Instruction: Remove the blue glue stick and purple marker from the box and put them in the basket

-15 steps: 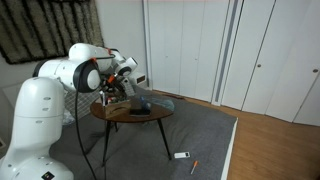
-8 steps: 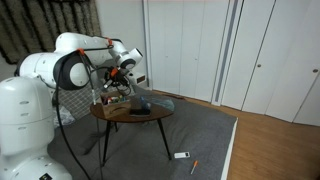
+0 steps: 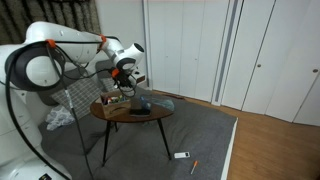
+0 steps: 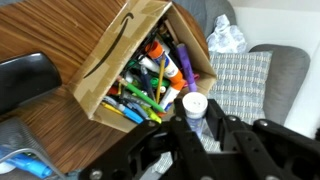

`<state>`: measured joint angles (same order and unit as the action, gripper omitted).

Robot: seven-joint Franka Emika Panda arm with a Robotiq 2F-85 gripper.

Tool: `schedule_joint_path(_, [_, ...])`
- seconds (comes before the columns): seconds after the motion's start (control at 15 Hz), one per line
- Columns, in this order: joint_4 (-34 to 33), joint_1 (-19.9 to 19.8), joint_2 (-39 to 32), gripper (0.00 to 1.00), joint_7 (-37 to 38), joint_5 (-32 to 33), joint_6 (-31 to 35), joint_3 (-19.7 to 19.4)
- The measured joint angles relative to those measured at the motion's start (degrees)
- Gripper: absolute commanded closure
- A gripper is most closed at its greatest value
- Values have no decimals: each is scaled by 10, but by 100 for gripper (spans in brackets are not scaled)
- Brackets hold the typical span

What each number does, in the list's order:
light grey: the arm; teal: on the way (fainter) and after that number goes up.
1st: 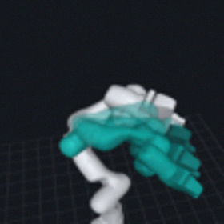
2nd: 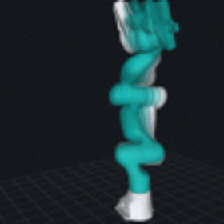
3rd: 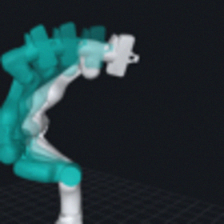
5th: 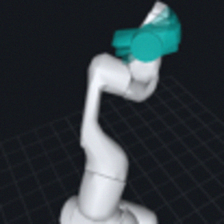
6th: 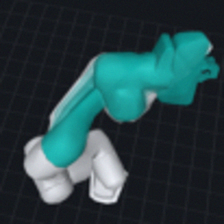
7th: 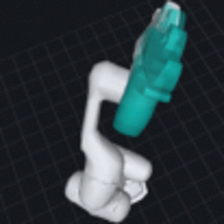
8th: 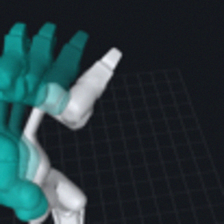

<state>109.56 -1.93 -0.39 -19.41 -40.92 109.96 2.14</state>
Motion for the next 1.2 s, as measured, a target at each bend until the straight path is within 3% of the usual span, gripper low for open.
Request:
schedule_joint_path(0.33, [106, 4, 65, 93, 46, 71, 162, 0])
schedule_joint_path(0.4, [123, 5, 74, 73, 63, 89, 193, 0])
schedule_joint_path(0.53, [152, 6, 87, 73, 92, 120, 241, 1])
schedule_joint_path(0.73, [164, 7, 94, 73, 98, 126, 254, 1])
schedule_joint_path(0.8, [164, 7, 95, 93, 99, 126, 254, 1])
schedule_joint_path(1.2, [152, 8, 86, 93, 105, 128, 228, -9])
